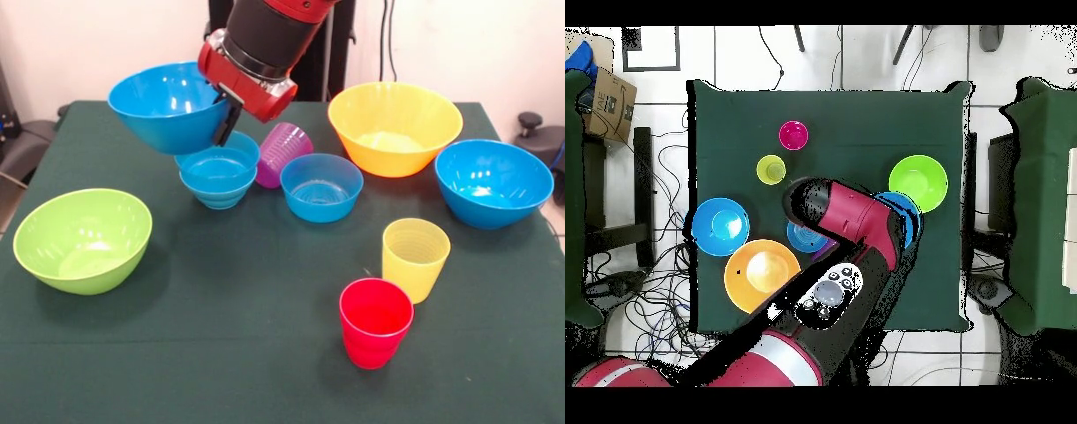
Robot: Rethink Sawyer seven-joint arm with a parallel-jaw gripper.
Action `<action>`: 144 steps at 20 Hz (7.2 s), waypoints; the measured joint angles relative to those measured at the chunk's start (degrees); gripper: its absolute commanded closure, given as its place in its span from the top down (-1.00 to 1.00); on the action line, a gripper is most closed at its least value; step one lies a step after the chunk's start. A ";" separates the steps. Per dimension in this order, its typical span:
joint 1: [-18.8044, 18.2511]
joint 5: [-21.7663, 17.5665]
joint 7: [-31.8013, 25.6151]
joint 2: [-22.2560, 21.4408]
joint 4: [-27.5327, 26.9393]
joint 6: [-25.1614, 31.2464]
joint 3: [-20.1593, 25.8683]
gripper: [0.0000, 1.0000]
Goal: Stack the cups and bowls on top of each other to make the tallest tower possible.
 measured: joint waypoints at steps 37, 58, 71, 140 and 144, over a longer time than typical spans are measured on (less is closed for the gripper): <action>1.86 0.00 0.01 -0.32 3.36 -1.75 -0.01 -1.00; 1.86 0.01 0.01 -0.53 5.13 -1.76 -0.01 -1.00; 1.99 0.12 0.09 -0.51 5.15 -1.76 -0.01 -1.00; 2.46 0.36 7.13 -1.60 10.72 -10.20 6.13 1.00; 2.65 0.36 7.13 -1.61 10.72 -10.20 6.13 1.00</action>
